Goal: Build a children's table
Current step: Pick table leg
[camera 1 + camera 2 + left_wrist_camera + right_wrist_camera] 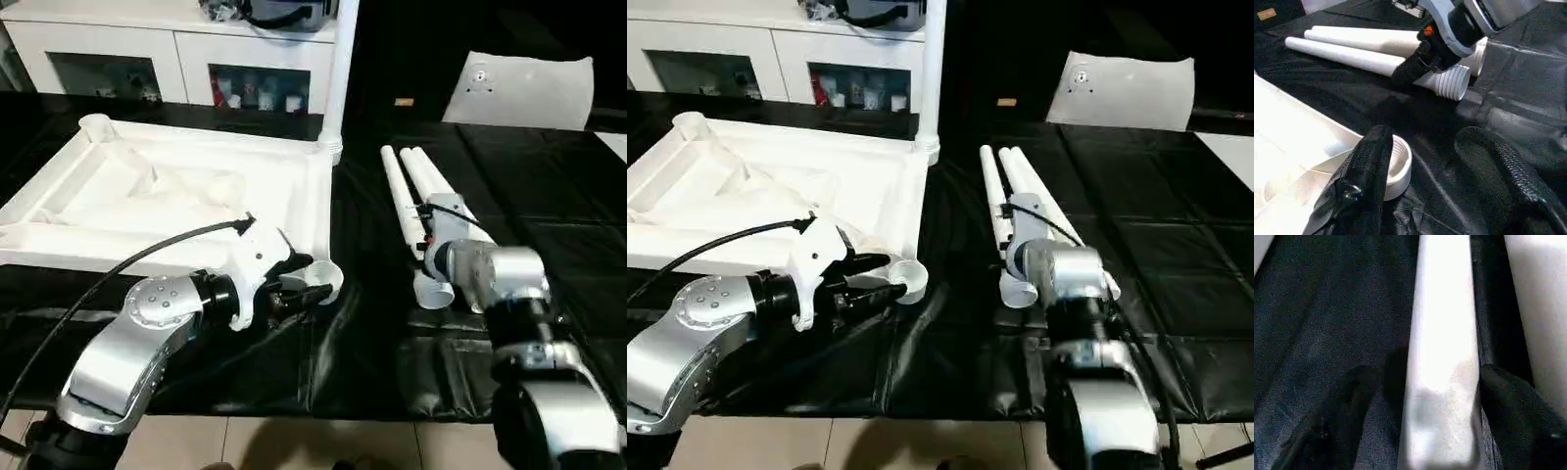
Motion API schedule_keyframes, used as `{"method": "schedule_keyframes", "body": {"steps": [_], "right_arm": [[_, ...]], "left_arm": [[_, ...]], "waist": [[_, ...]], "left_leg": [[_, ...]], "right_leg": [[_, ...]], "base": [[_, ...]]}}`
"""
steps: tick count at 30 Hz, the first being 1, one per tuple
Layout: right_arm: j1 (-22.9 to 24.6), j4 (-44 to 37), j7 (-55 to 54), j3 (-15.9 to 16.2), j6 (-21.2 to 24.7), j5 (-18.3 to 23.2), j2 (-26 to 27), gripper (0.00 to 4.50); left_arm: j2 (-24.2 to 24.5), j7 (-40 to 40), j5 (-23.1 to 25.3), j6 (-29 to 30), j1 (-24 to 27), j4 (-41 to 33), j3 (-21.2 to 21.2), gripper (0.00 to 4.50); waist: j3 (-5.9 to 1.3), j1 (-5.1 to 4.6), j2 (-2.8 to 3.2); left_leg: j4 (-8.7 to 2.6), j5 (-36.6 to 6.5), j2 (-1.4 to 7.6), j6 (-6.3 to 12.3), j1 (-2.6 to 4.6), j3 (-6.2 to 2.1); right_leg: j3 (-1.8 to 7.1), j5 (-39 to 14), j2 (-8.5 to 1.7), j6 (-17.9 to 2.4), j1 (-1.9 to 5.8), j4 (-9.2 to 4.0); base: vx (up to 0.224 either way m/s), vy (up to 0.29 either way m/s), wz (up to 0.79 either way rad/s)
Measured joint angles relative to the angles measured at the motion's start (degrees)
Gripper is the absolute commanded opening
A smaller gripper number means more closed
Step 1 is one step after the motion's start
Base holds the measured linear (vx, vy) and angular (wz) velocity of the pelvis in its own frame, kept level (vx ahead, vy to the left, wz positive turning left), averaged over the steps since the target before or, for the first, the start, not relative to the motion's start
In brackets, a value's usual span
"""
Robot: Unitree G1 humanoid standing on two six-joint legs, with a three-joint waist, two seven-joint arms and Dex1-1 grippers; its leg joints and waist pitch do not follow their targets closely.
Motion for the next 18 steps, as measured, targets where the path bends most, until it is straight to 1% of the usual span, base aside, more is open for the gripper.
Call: {"method": "schedule_keyframes", "body": {"steps": [1, 2, 4, 5, 9, 10, 11, 14, 15, 16, 18], "right_arm": [[0.0, 0.0, 0.0, 0.0, 0.0, 0.0, 0.0, 3.43], [-1.3, 2.1, 0.1, -1.0, 0.5, 0.9, -0.2, 3.19], [-1.7, 2.9, 0.2, -1.4, 0.6, 1.2, -0.5, 3.12], [-1.7, 2.9, 0.2, -1.4, 0.6, 1.3, -0.6, 2.86], [-3.3, 5.7, 1.3, -1.4, 2.2, 1.6, -1.6, 2.71], [-3.4, 5.9, 1.5, -1.4, 2.5, 1.6, -1.9, 2.60], [-4.0, 7.1, 1.9, -1.4, 2.7, 1.7, -2.3, 2.35], [-5.1, 9.1, 2.4, -1.4, 2.7, 2.1, -2.7, 2.28], [-5.1, 9.1, 2.5, -1.4, 2.7, 2.2, -2.7, 2.22], [-5.2, 9.4, 2.6, -1.4, 2.6, 2.3, -2.8, 2.00], [-5.5, 10.2, 2.6, -1.4, 2.0, 2.5, -3.1, 1.97]], "left_arm": [[0.0, 0.0, 0.0, 0.0, 0.0, 0.0, 0.0, 2.59], [0.2, 0.0, -0.1, 0.3, 0.0, -0.4, -0.2, 2.59], [0.2, 0.0, -0.2, 0.4, 0.0, -1.0, -0.2, 2.59], [0.2, 0.0, -0.2, 0.4, 0.0, -1.1, -0.2, 2.59], [0.3, 0.0, -1.1, 0.7, 0.0, -1.1, -0.2, 2.59], [0.3, 0.0, -1.1, 0.9, 0.0, -1.1, -0.2, 2.59], [0.5, 0.0, -1.2, 1.1, 0.0, -1.1, -0.2, 2.59], [0.7, 0.0, -1.4, 1.2, -0.1, -1.1, -0.2, 2.59], [0.7, 0.0, -1.4, 1.2, -0.1, -1.1, -0.2, 2.59], [0.7, 0.0, -1.4, 1.2, -0.1, -1.1, -0.2, 2.59], [0.7, 0.0, -1.6, 1.2, -0.1, -1.1, -0.2, 2.59]], "waist": [[0.00, 0.00, 0.00], [0.00, -0.03, 0.00], [-0.01, 0.01, -0.01], [-0.01, 0.01, -0.01], [-0.01, 0.02, -0.01], [-0.01, 0.03, -0.01], [-0.01, 0.04, -0.01], [-0.01, 0.04, -0.01], [-0.01, 0.03, -0.01], [-0.01, 0.02, -0.02], [-0.01, 0.04, -0.01]], "left_leg": [[0.00, 0.0, 0.00, 0.00, 0.00, 0.00], [0.02, 0.0, 0.01, -0.01, 0.00, 0.00], [0.03, 0.0, 0.02, -0.02, 0.00, 0.00], [0.03, 0.0, 0.02, -0.03, -0.01, 0.00], [0.06, 0.0, 0.02, -0.03, -0.03, 0.00], [0.06, 0.0, 0.02, -0.03, -0.03, 0.00], [0.06, 0.0, 0.02, -0.03, -0.04, 0.00], [0.07, 0.0, 0.02, -0.03, -0.05, 0.00], [0.07, 0.0, 0.03, -0.03, -0.05, 0.00], [0.07, 0.0, 0.03, -0.03, -0.05, 0.01], [0.08, 0.0, 0.03, -0.02, -0.05, 0.01]], "right_leg": [[0.00, 0.0, 0.00, 0.0, 0.00, 0.00], [0.00, 0.0, 0.00, 0.0, -0.02, 0.08], [-0.02, 0.0, 0.00, 0.0, -0.01, 0.09], [-0.02, 0.0, 0.00, 0.0, -0.01, 0.09], [-0.02, 0.0, 0.00, 0.0, -0.02, 0.11], [-0.02, 0.0, 0.00, 0.0, -0.03, 0.11], [-0.02, 0.0, 0.00, 0.0, -0.03, 0.12], [-0.02, 0.0, 0.00, 0.0, -0.04, 0.11], [-0.02, 0.0, 0.00, 0.0, -0.04, 0.11], [-0.02, 0.0, 0.00, 0.0, -0.04, 0.12], [-0.02, 0.0, 0.00, 0.0, -0.04, 0.11]], "base": [[0.000, 0.000, 0.00], [0.000, 0.000, 0.00], [0.000, 0.000, 0.00], [0.000, 0.000, 0.00], [0.000, 0.000, 0.00], [0.000, 0.000, 0.00], [0.000, 0.000, 0.00], [0.000, 0.000, 0.00], [0.000, 0.000, 0.00], [0.000, 0.000, 0.00], [0.000, 0.000, 0.00]]}}
